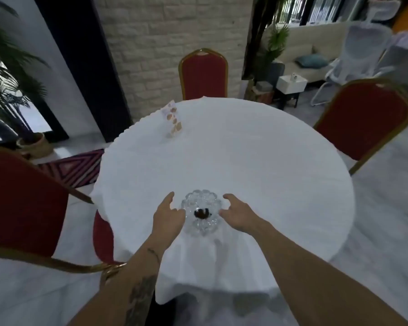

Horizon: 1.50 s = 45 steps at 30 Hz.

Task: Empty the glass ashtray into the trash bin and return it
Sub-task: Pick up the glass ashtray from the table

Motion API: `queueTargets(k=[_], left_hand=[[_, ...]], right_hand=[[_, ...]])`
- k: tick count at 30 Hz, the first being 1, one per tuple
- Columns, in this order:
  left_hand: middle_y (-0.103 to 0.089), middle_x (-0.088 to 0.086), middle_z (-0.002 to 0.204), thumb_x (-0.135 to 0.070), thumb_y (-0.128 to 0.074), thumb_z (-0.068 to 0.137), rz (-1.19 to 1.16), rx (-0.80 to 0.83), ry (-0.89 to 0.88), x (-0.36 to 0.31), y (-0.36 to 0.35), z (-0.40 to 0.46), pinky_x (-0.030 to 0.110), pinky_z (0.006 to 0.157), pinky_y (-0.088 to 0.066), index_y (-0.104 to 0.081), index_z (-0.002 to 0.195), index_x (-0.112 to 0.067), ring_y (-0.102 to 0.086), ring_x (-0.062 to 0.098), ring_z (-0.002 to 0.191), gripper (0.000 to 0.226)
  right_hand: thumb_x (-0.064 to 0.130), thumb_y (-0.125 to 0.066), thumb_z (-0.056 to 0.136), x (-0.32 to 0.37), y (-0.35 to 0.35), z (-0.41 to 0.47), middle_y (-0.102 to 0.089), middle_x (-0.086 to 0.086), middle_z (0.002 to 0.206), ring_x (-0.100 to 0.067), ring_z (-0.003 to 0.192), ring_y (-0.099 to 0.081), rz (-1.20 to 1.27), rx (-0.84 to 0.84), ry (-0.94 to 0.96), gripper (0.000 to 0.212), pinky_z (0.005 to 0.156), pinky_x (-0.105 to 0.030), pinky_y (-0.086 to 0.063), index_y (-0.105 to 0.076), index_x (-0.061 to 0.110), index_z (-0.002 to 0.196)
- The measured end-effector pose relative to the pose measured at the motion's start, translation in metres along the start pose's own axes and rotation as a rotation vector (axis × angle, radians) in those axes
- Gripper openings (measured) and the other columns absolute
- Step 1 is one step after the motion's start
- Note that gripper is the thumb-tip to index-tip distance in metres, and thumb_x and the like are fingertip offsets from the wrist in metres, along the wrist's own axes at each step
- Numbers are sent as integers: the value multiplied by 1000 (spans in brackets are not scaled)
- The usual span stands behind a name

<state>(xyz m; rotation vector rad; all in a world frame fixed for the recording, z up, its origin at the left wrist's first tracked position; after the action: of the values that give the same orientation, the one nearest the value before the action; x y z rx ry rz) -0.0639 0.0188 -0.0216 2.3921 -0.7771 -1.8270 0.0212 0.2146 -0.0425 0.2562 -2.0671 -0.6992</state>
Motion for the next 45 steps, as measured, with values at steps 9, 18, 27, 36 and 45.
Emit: queueTargets(k=[9,18,27,36,45], left_hand=[[-41,1,151,2,-53,82,92,6,28,28,-41,38,43,113,-40,-41,146,-27,-43,21,136,71],[-55,-3,135,4,-50,73,146,-19,-49,22,-45,39,31,109,-41,-53,137,-22,-52,15,125,69],[-63,-9,121,1,-49,70,122,-64,-91,15,-3,8,39,95,-54,-60,126,-32,-63,18,109,67],[-59,-11,123,7,-51,76,197,-50,-231,44,91,-44,30,99,-48,-59,130,-26,-59,14,113,64],[-60,-9,135,-5,-59,78,259,-25,-318,113,186,-103,28,105,-43,-56,135,-25,-56,11,122,61]], right_hand=[[22,-50,92,-9,-17,57,-48,-10,111,-24,89,-55,18,7,42,69,80,-35,-47,-23,34,155],[10,-48,90,4,-27,63,-39,-15,135,-36,107,-55,-123,28,118,73,86,-34,-44,-22,31,155],[6,-43,80,35,-41,18,-58,-6,113,-24,94,-61,5,42,156,69,77,-37,-56,-34,24,145],[-2,-41,87,86,-111,-70,-55,-2,118,-22,92,-62,68,16,180,75,73,-36,-60,-31,32,153],[-2,-46,89,109,-220,-155,-50,4,136,-17,88,-64,100,-30,206,72,74,-17,-55,-33,30,152]])
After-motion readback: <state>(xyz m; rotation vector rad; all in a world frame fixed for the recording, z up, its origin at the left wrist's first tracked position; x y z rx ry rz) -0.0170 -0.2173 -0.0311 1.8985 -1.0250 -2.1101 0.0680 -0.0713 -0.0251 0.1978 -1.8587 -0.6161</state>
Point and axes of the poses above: each hand's wrist, its own z-axis towards the middle knuckle, its own y-axis out of the back of the hand, x = y × z, the point moved 7 cm from there along z, towards the middle knuckle
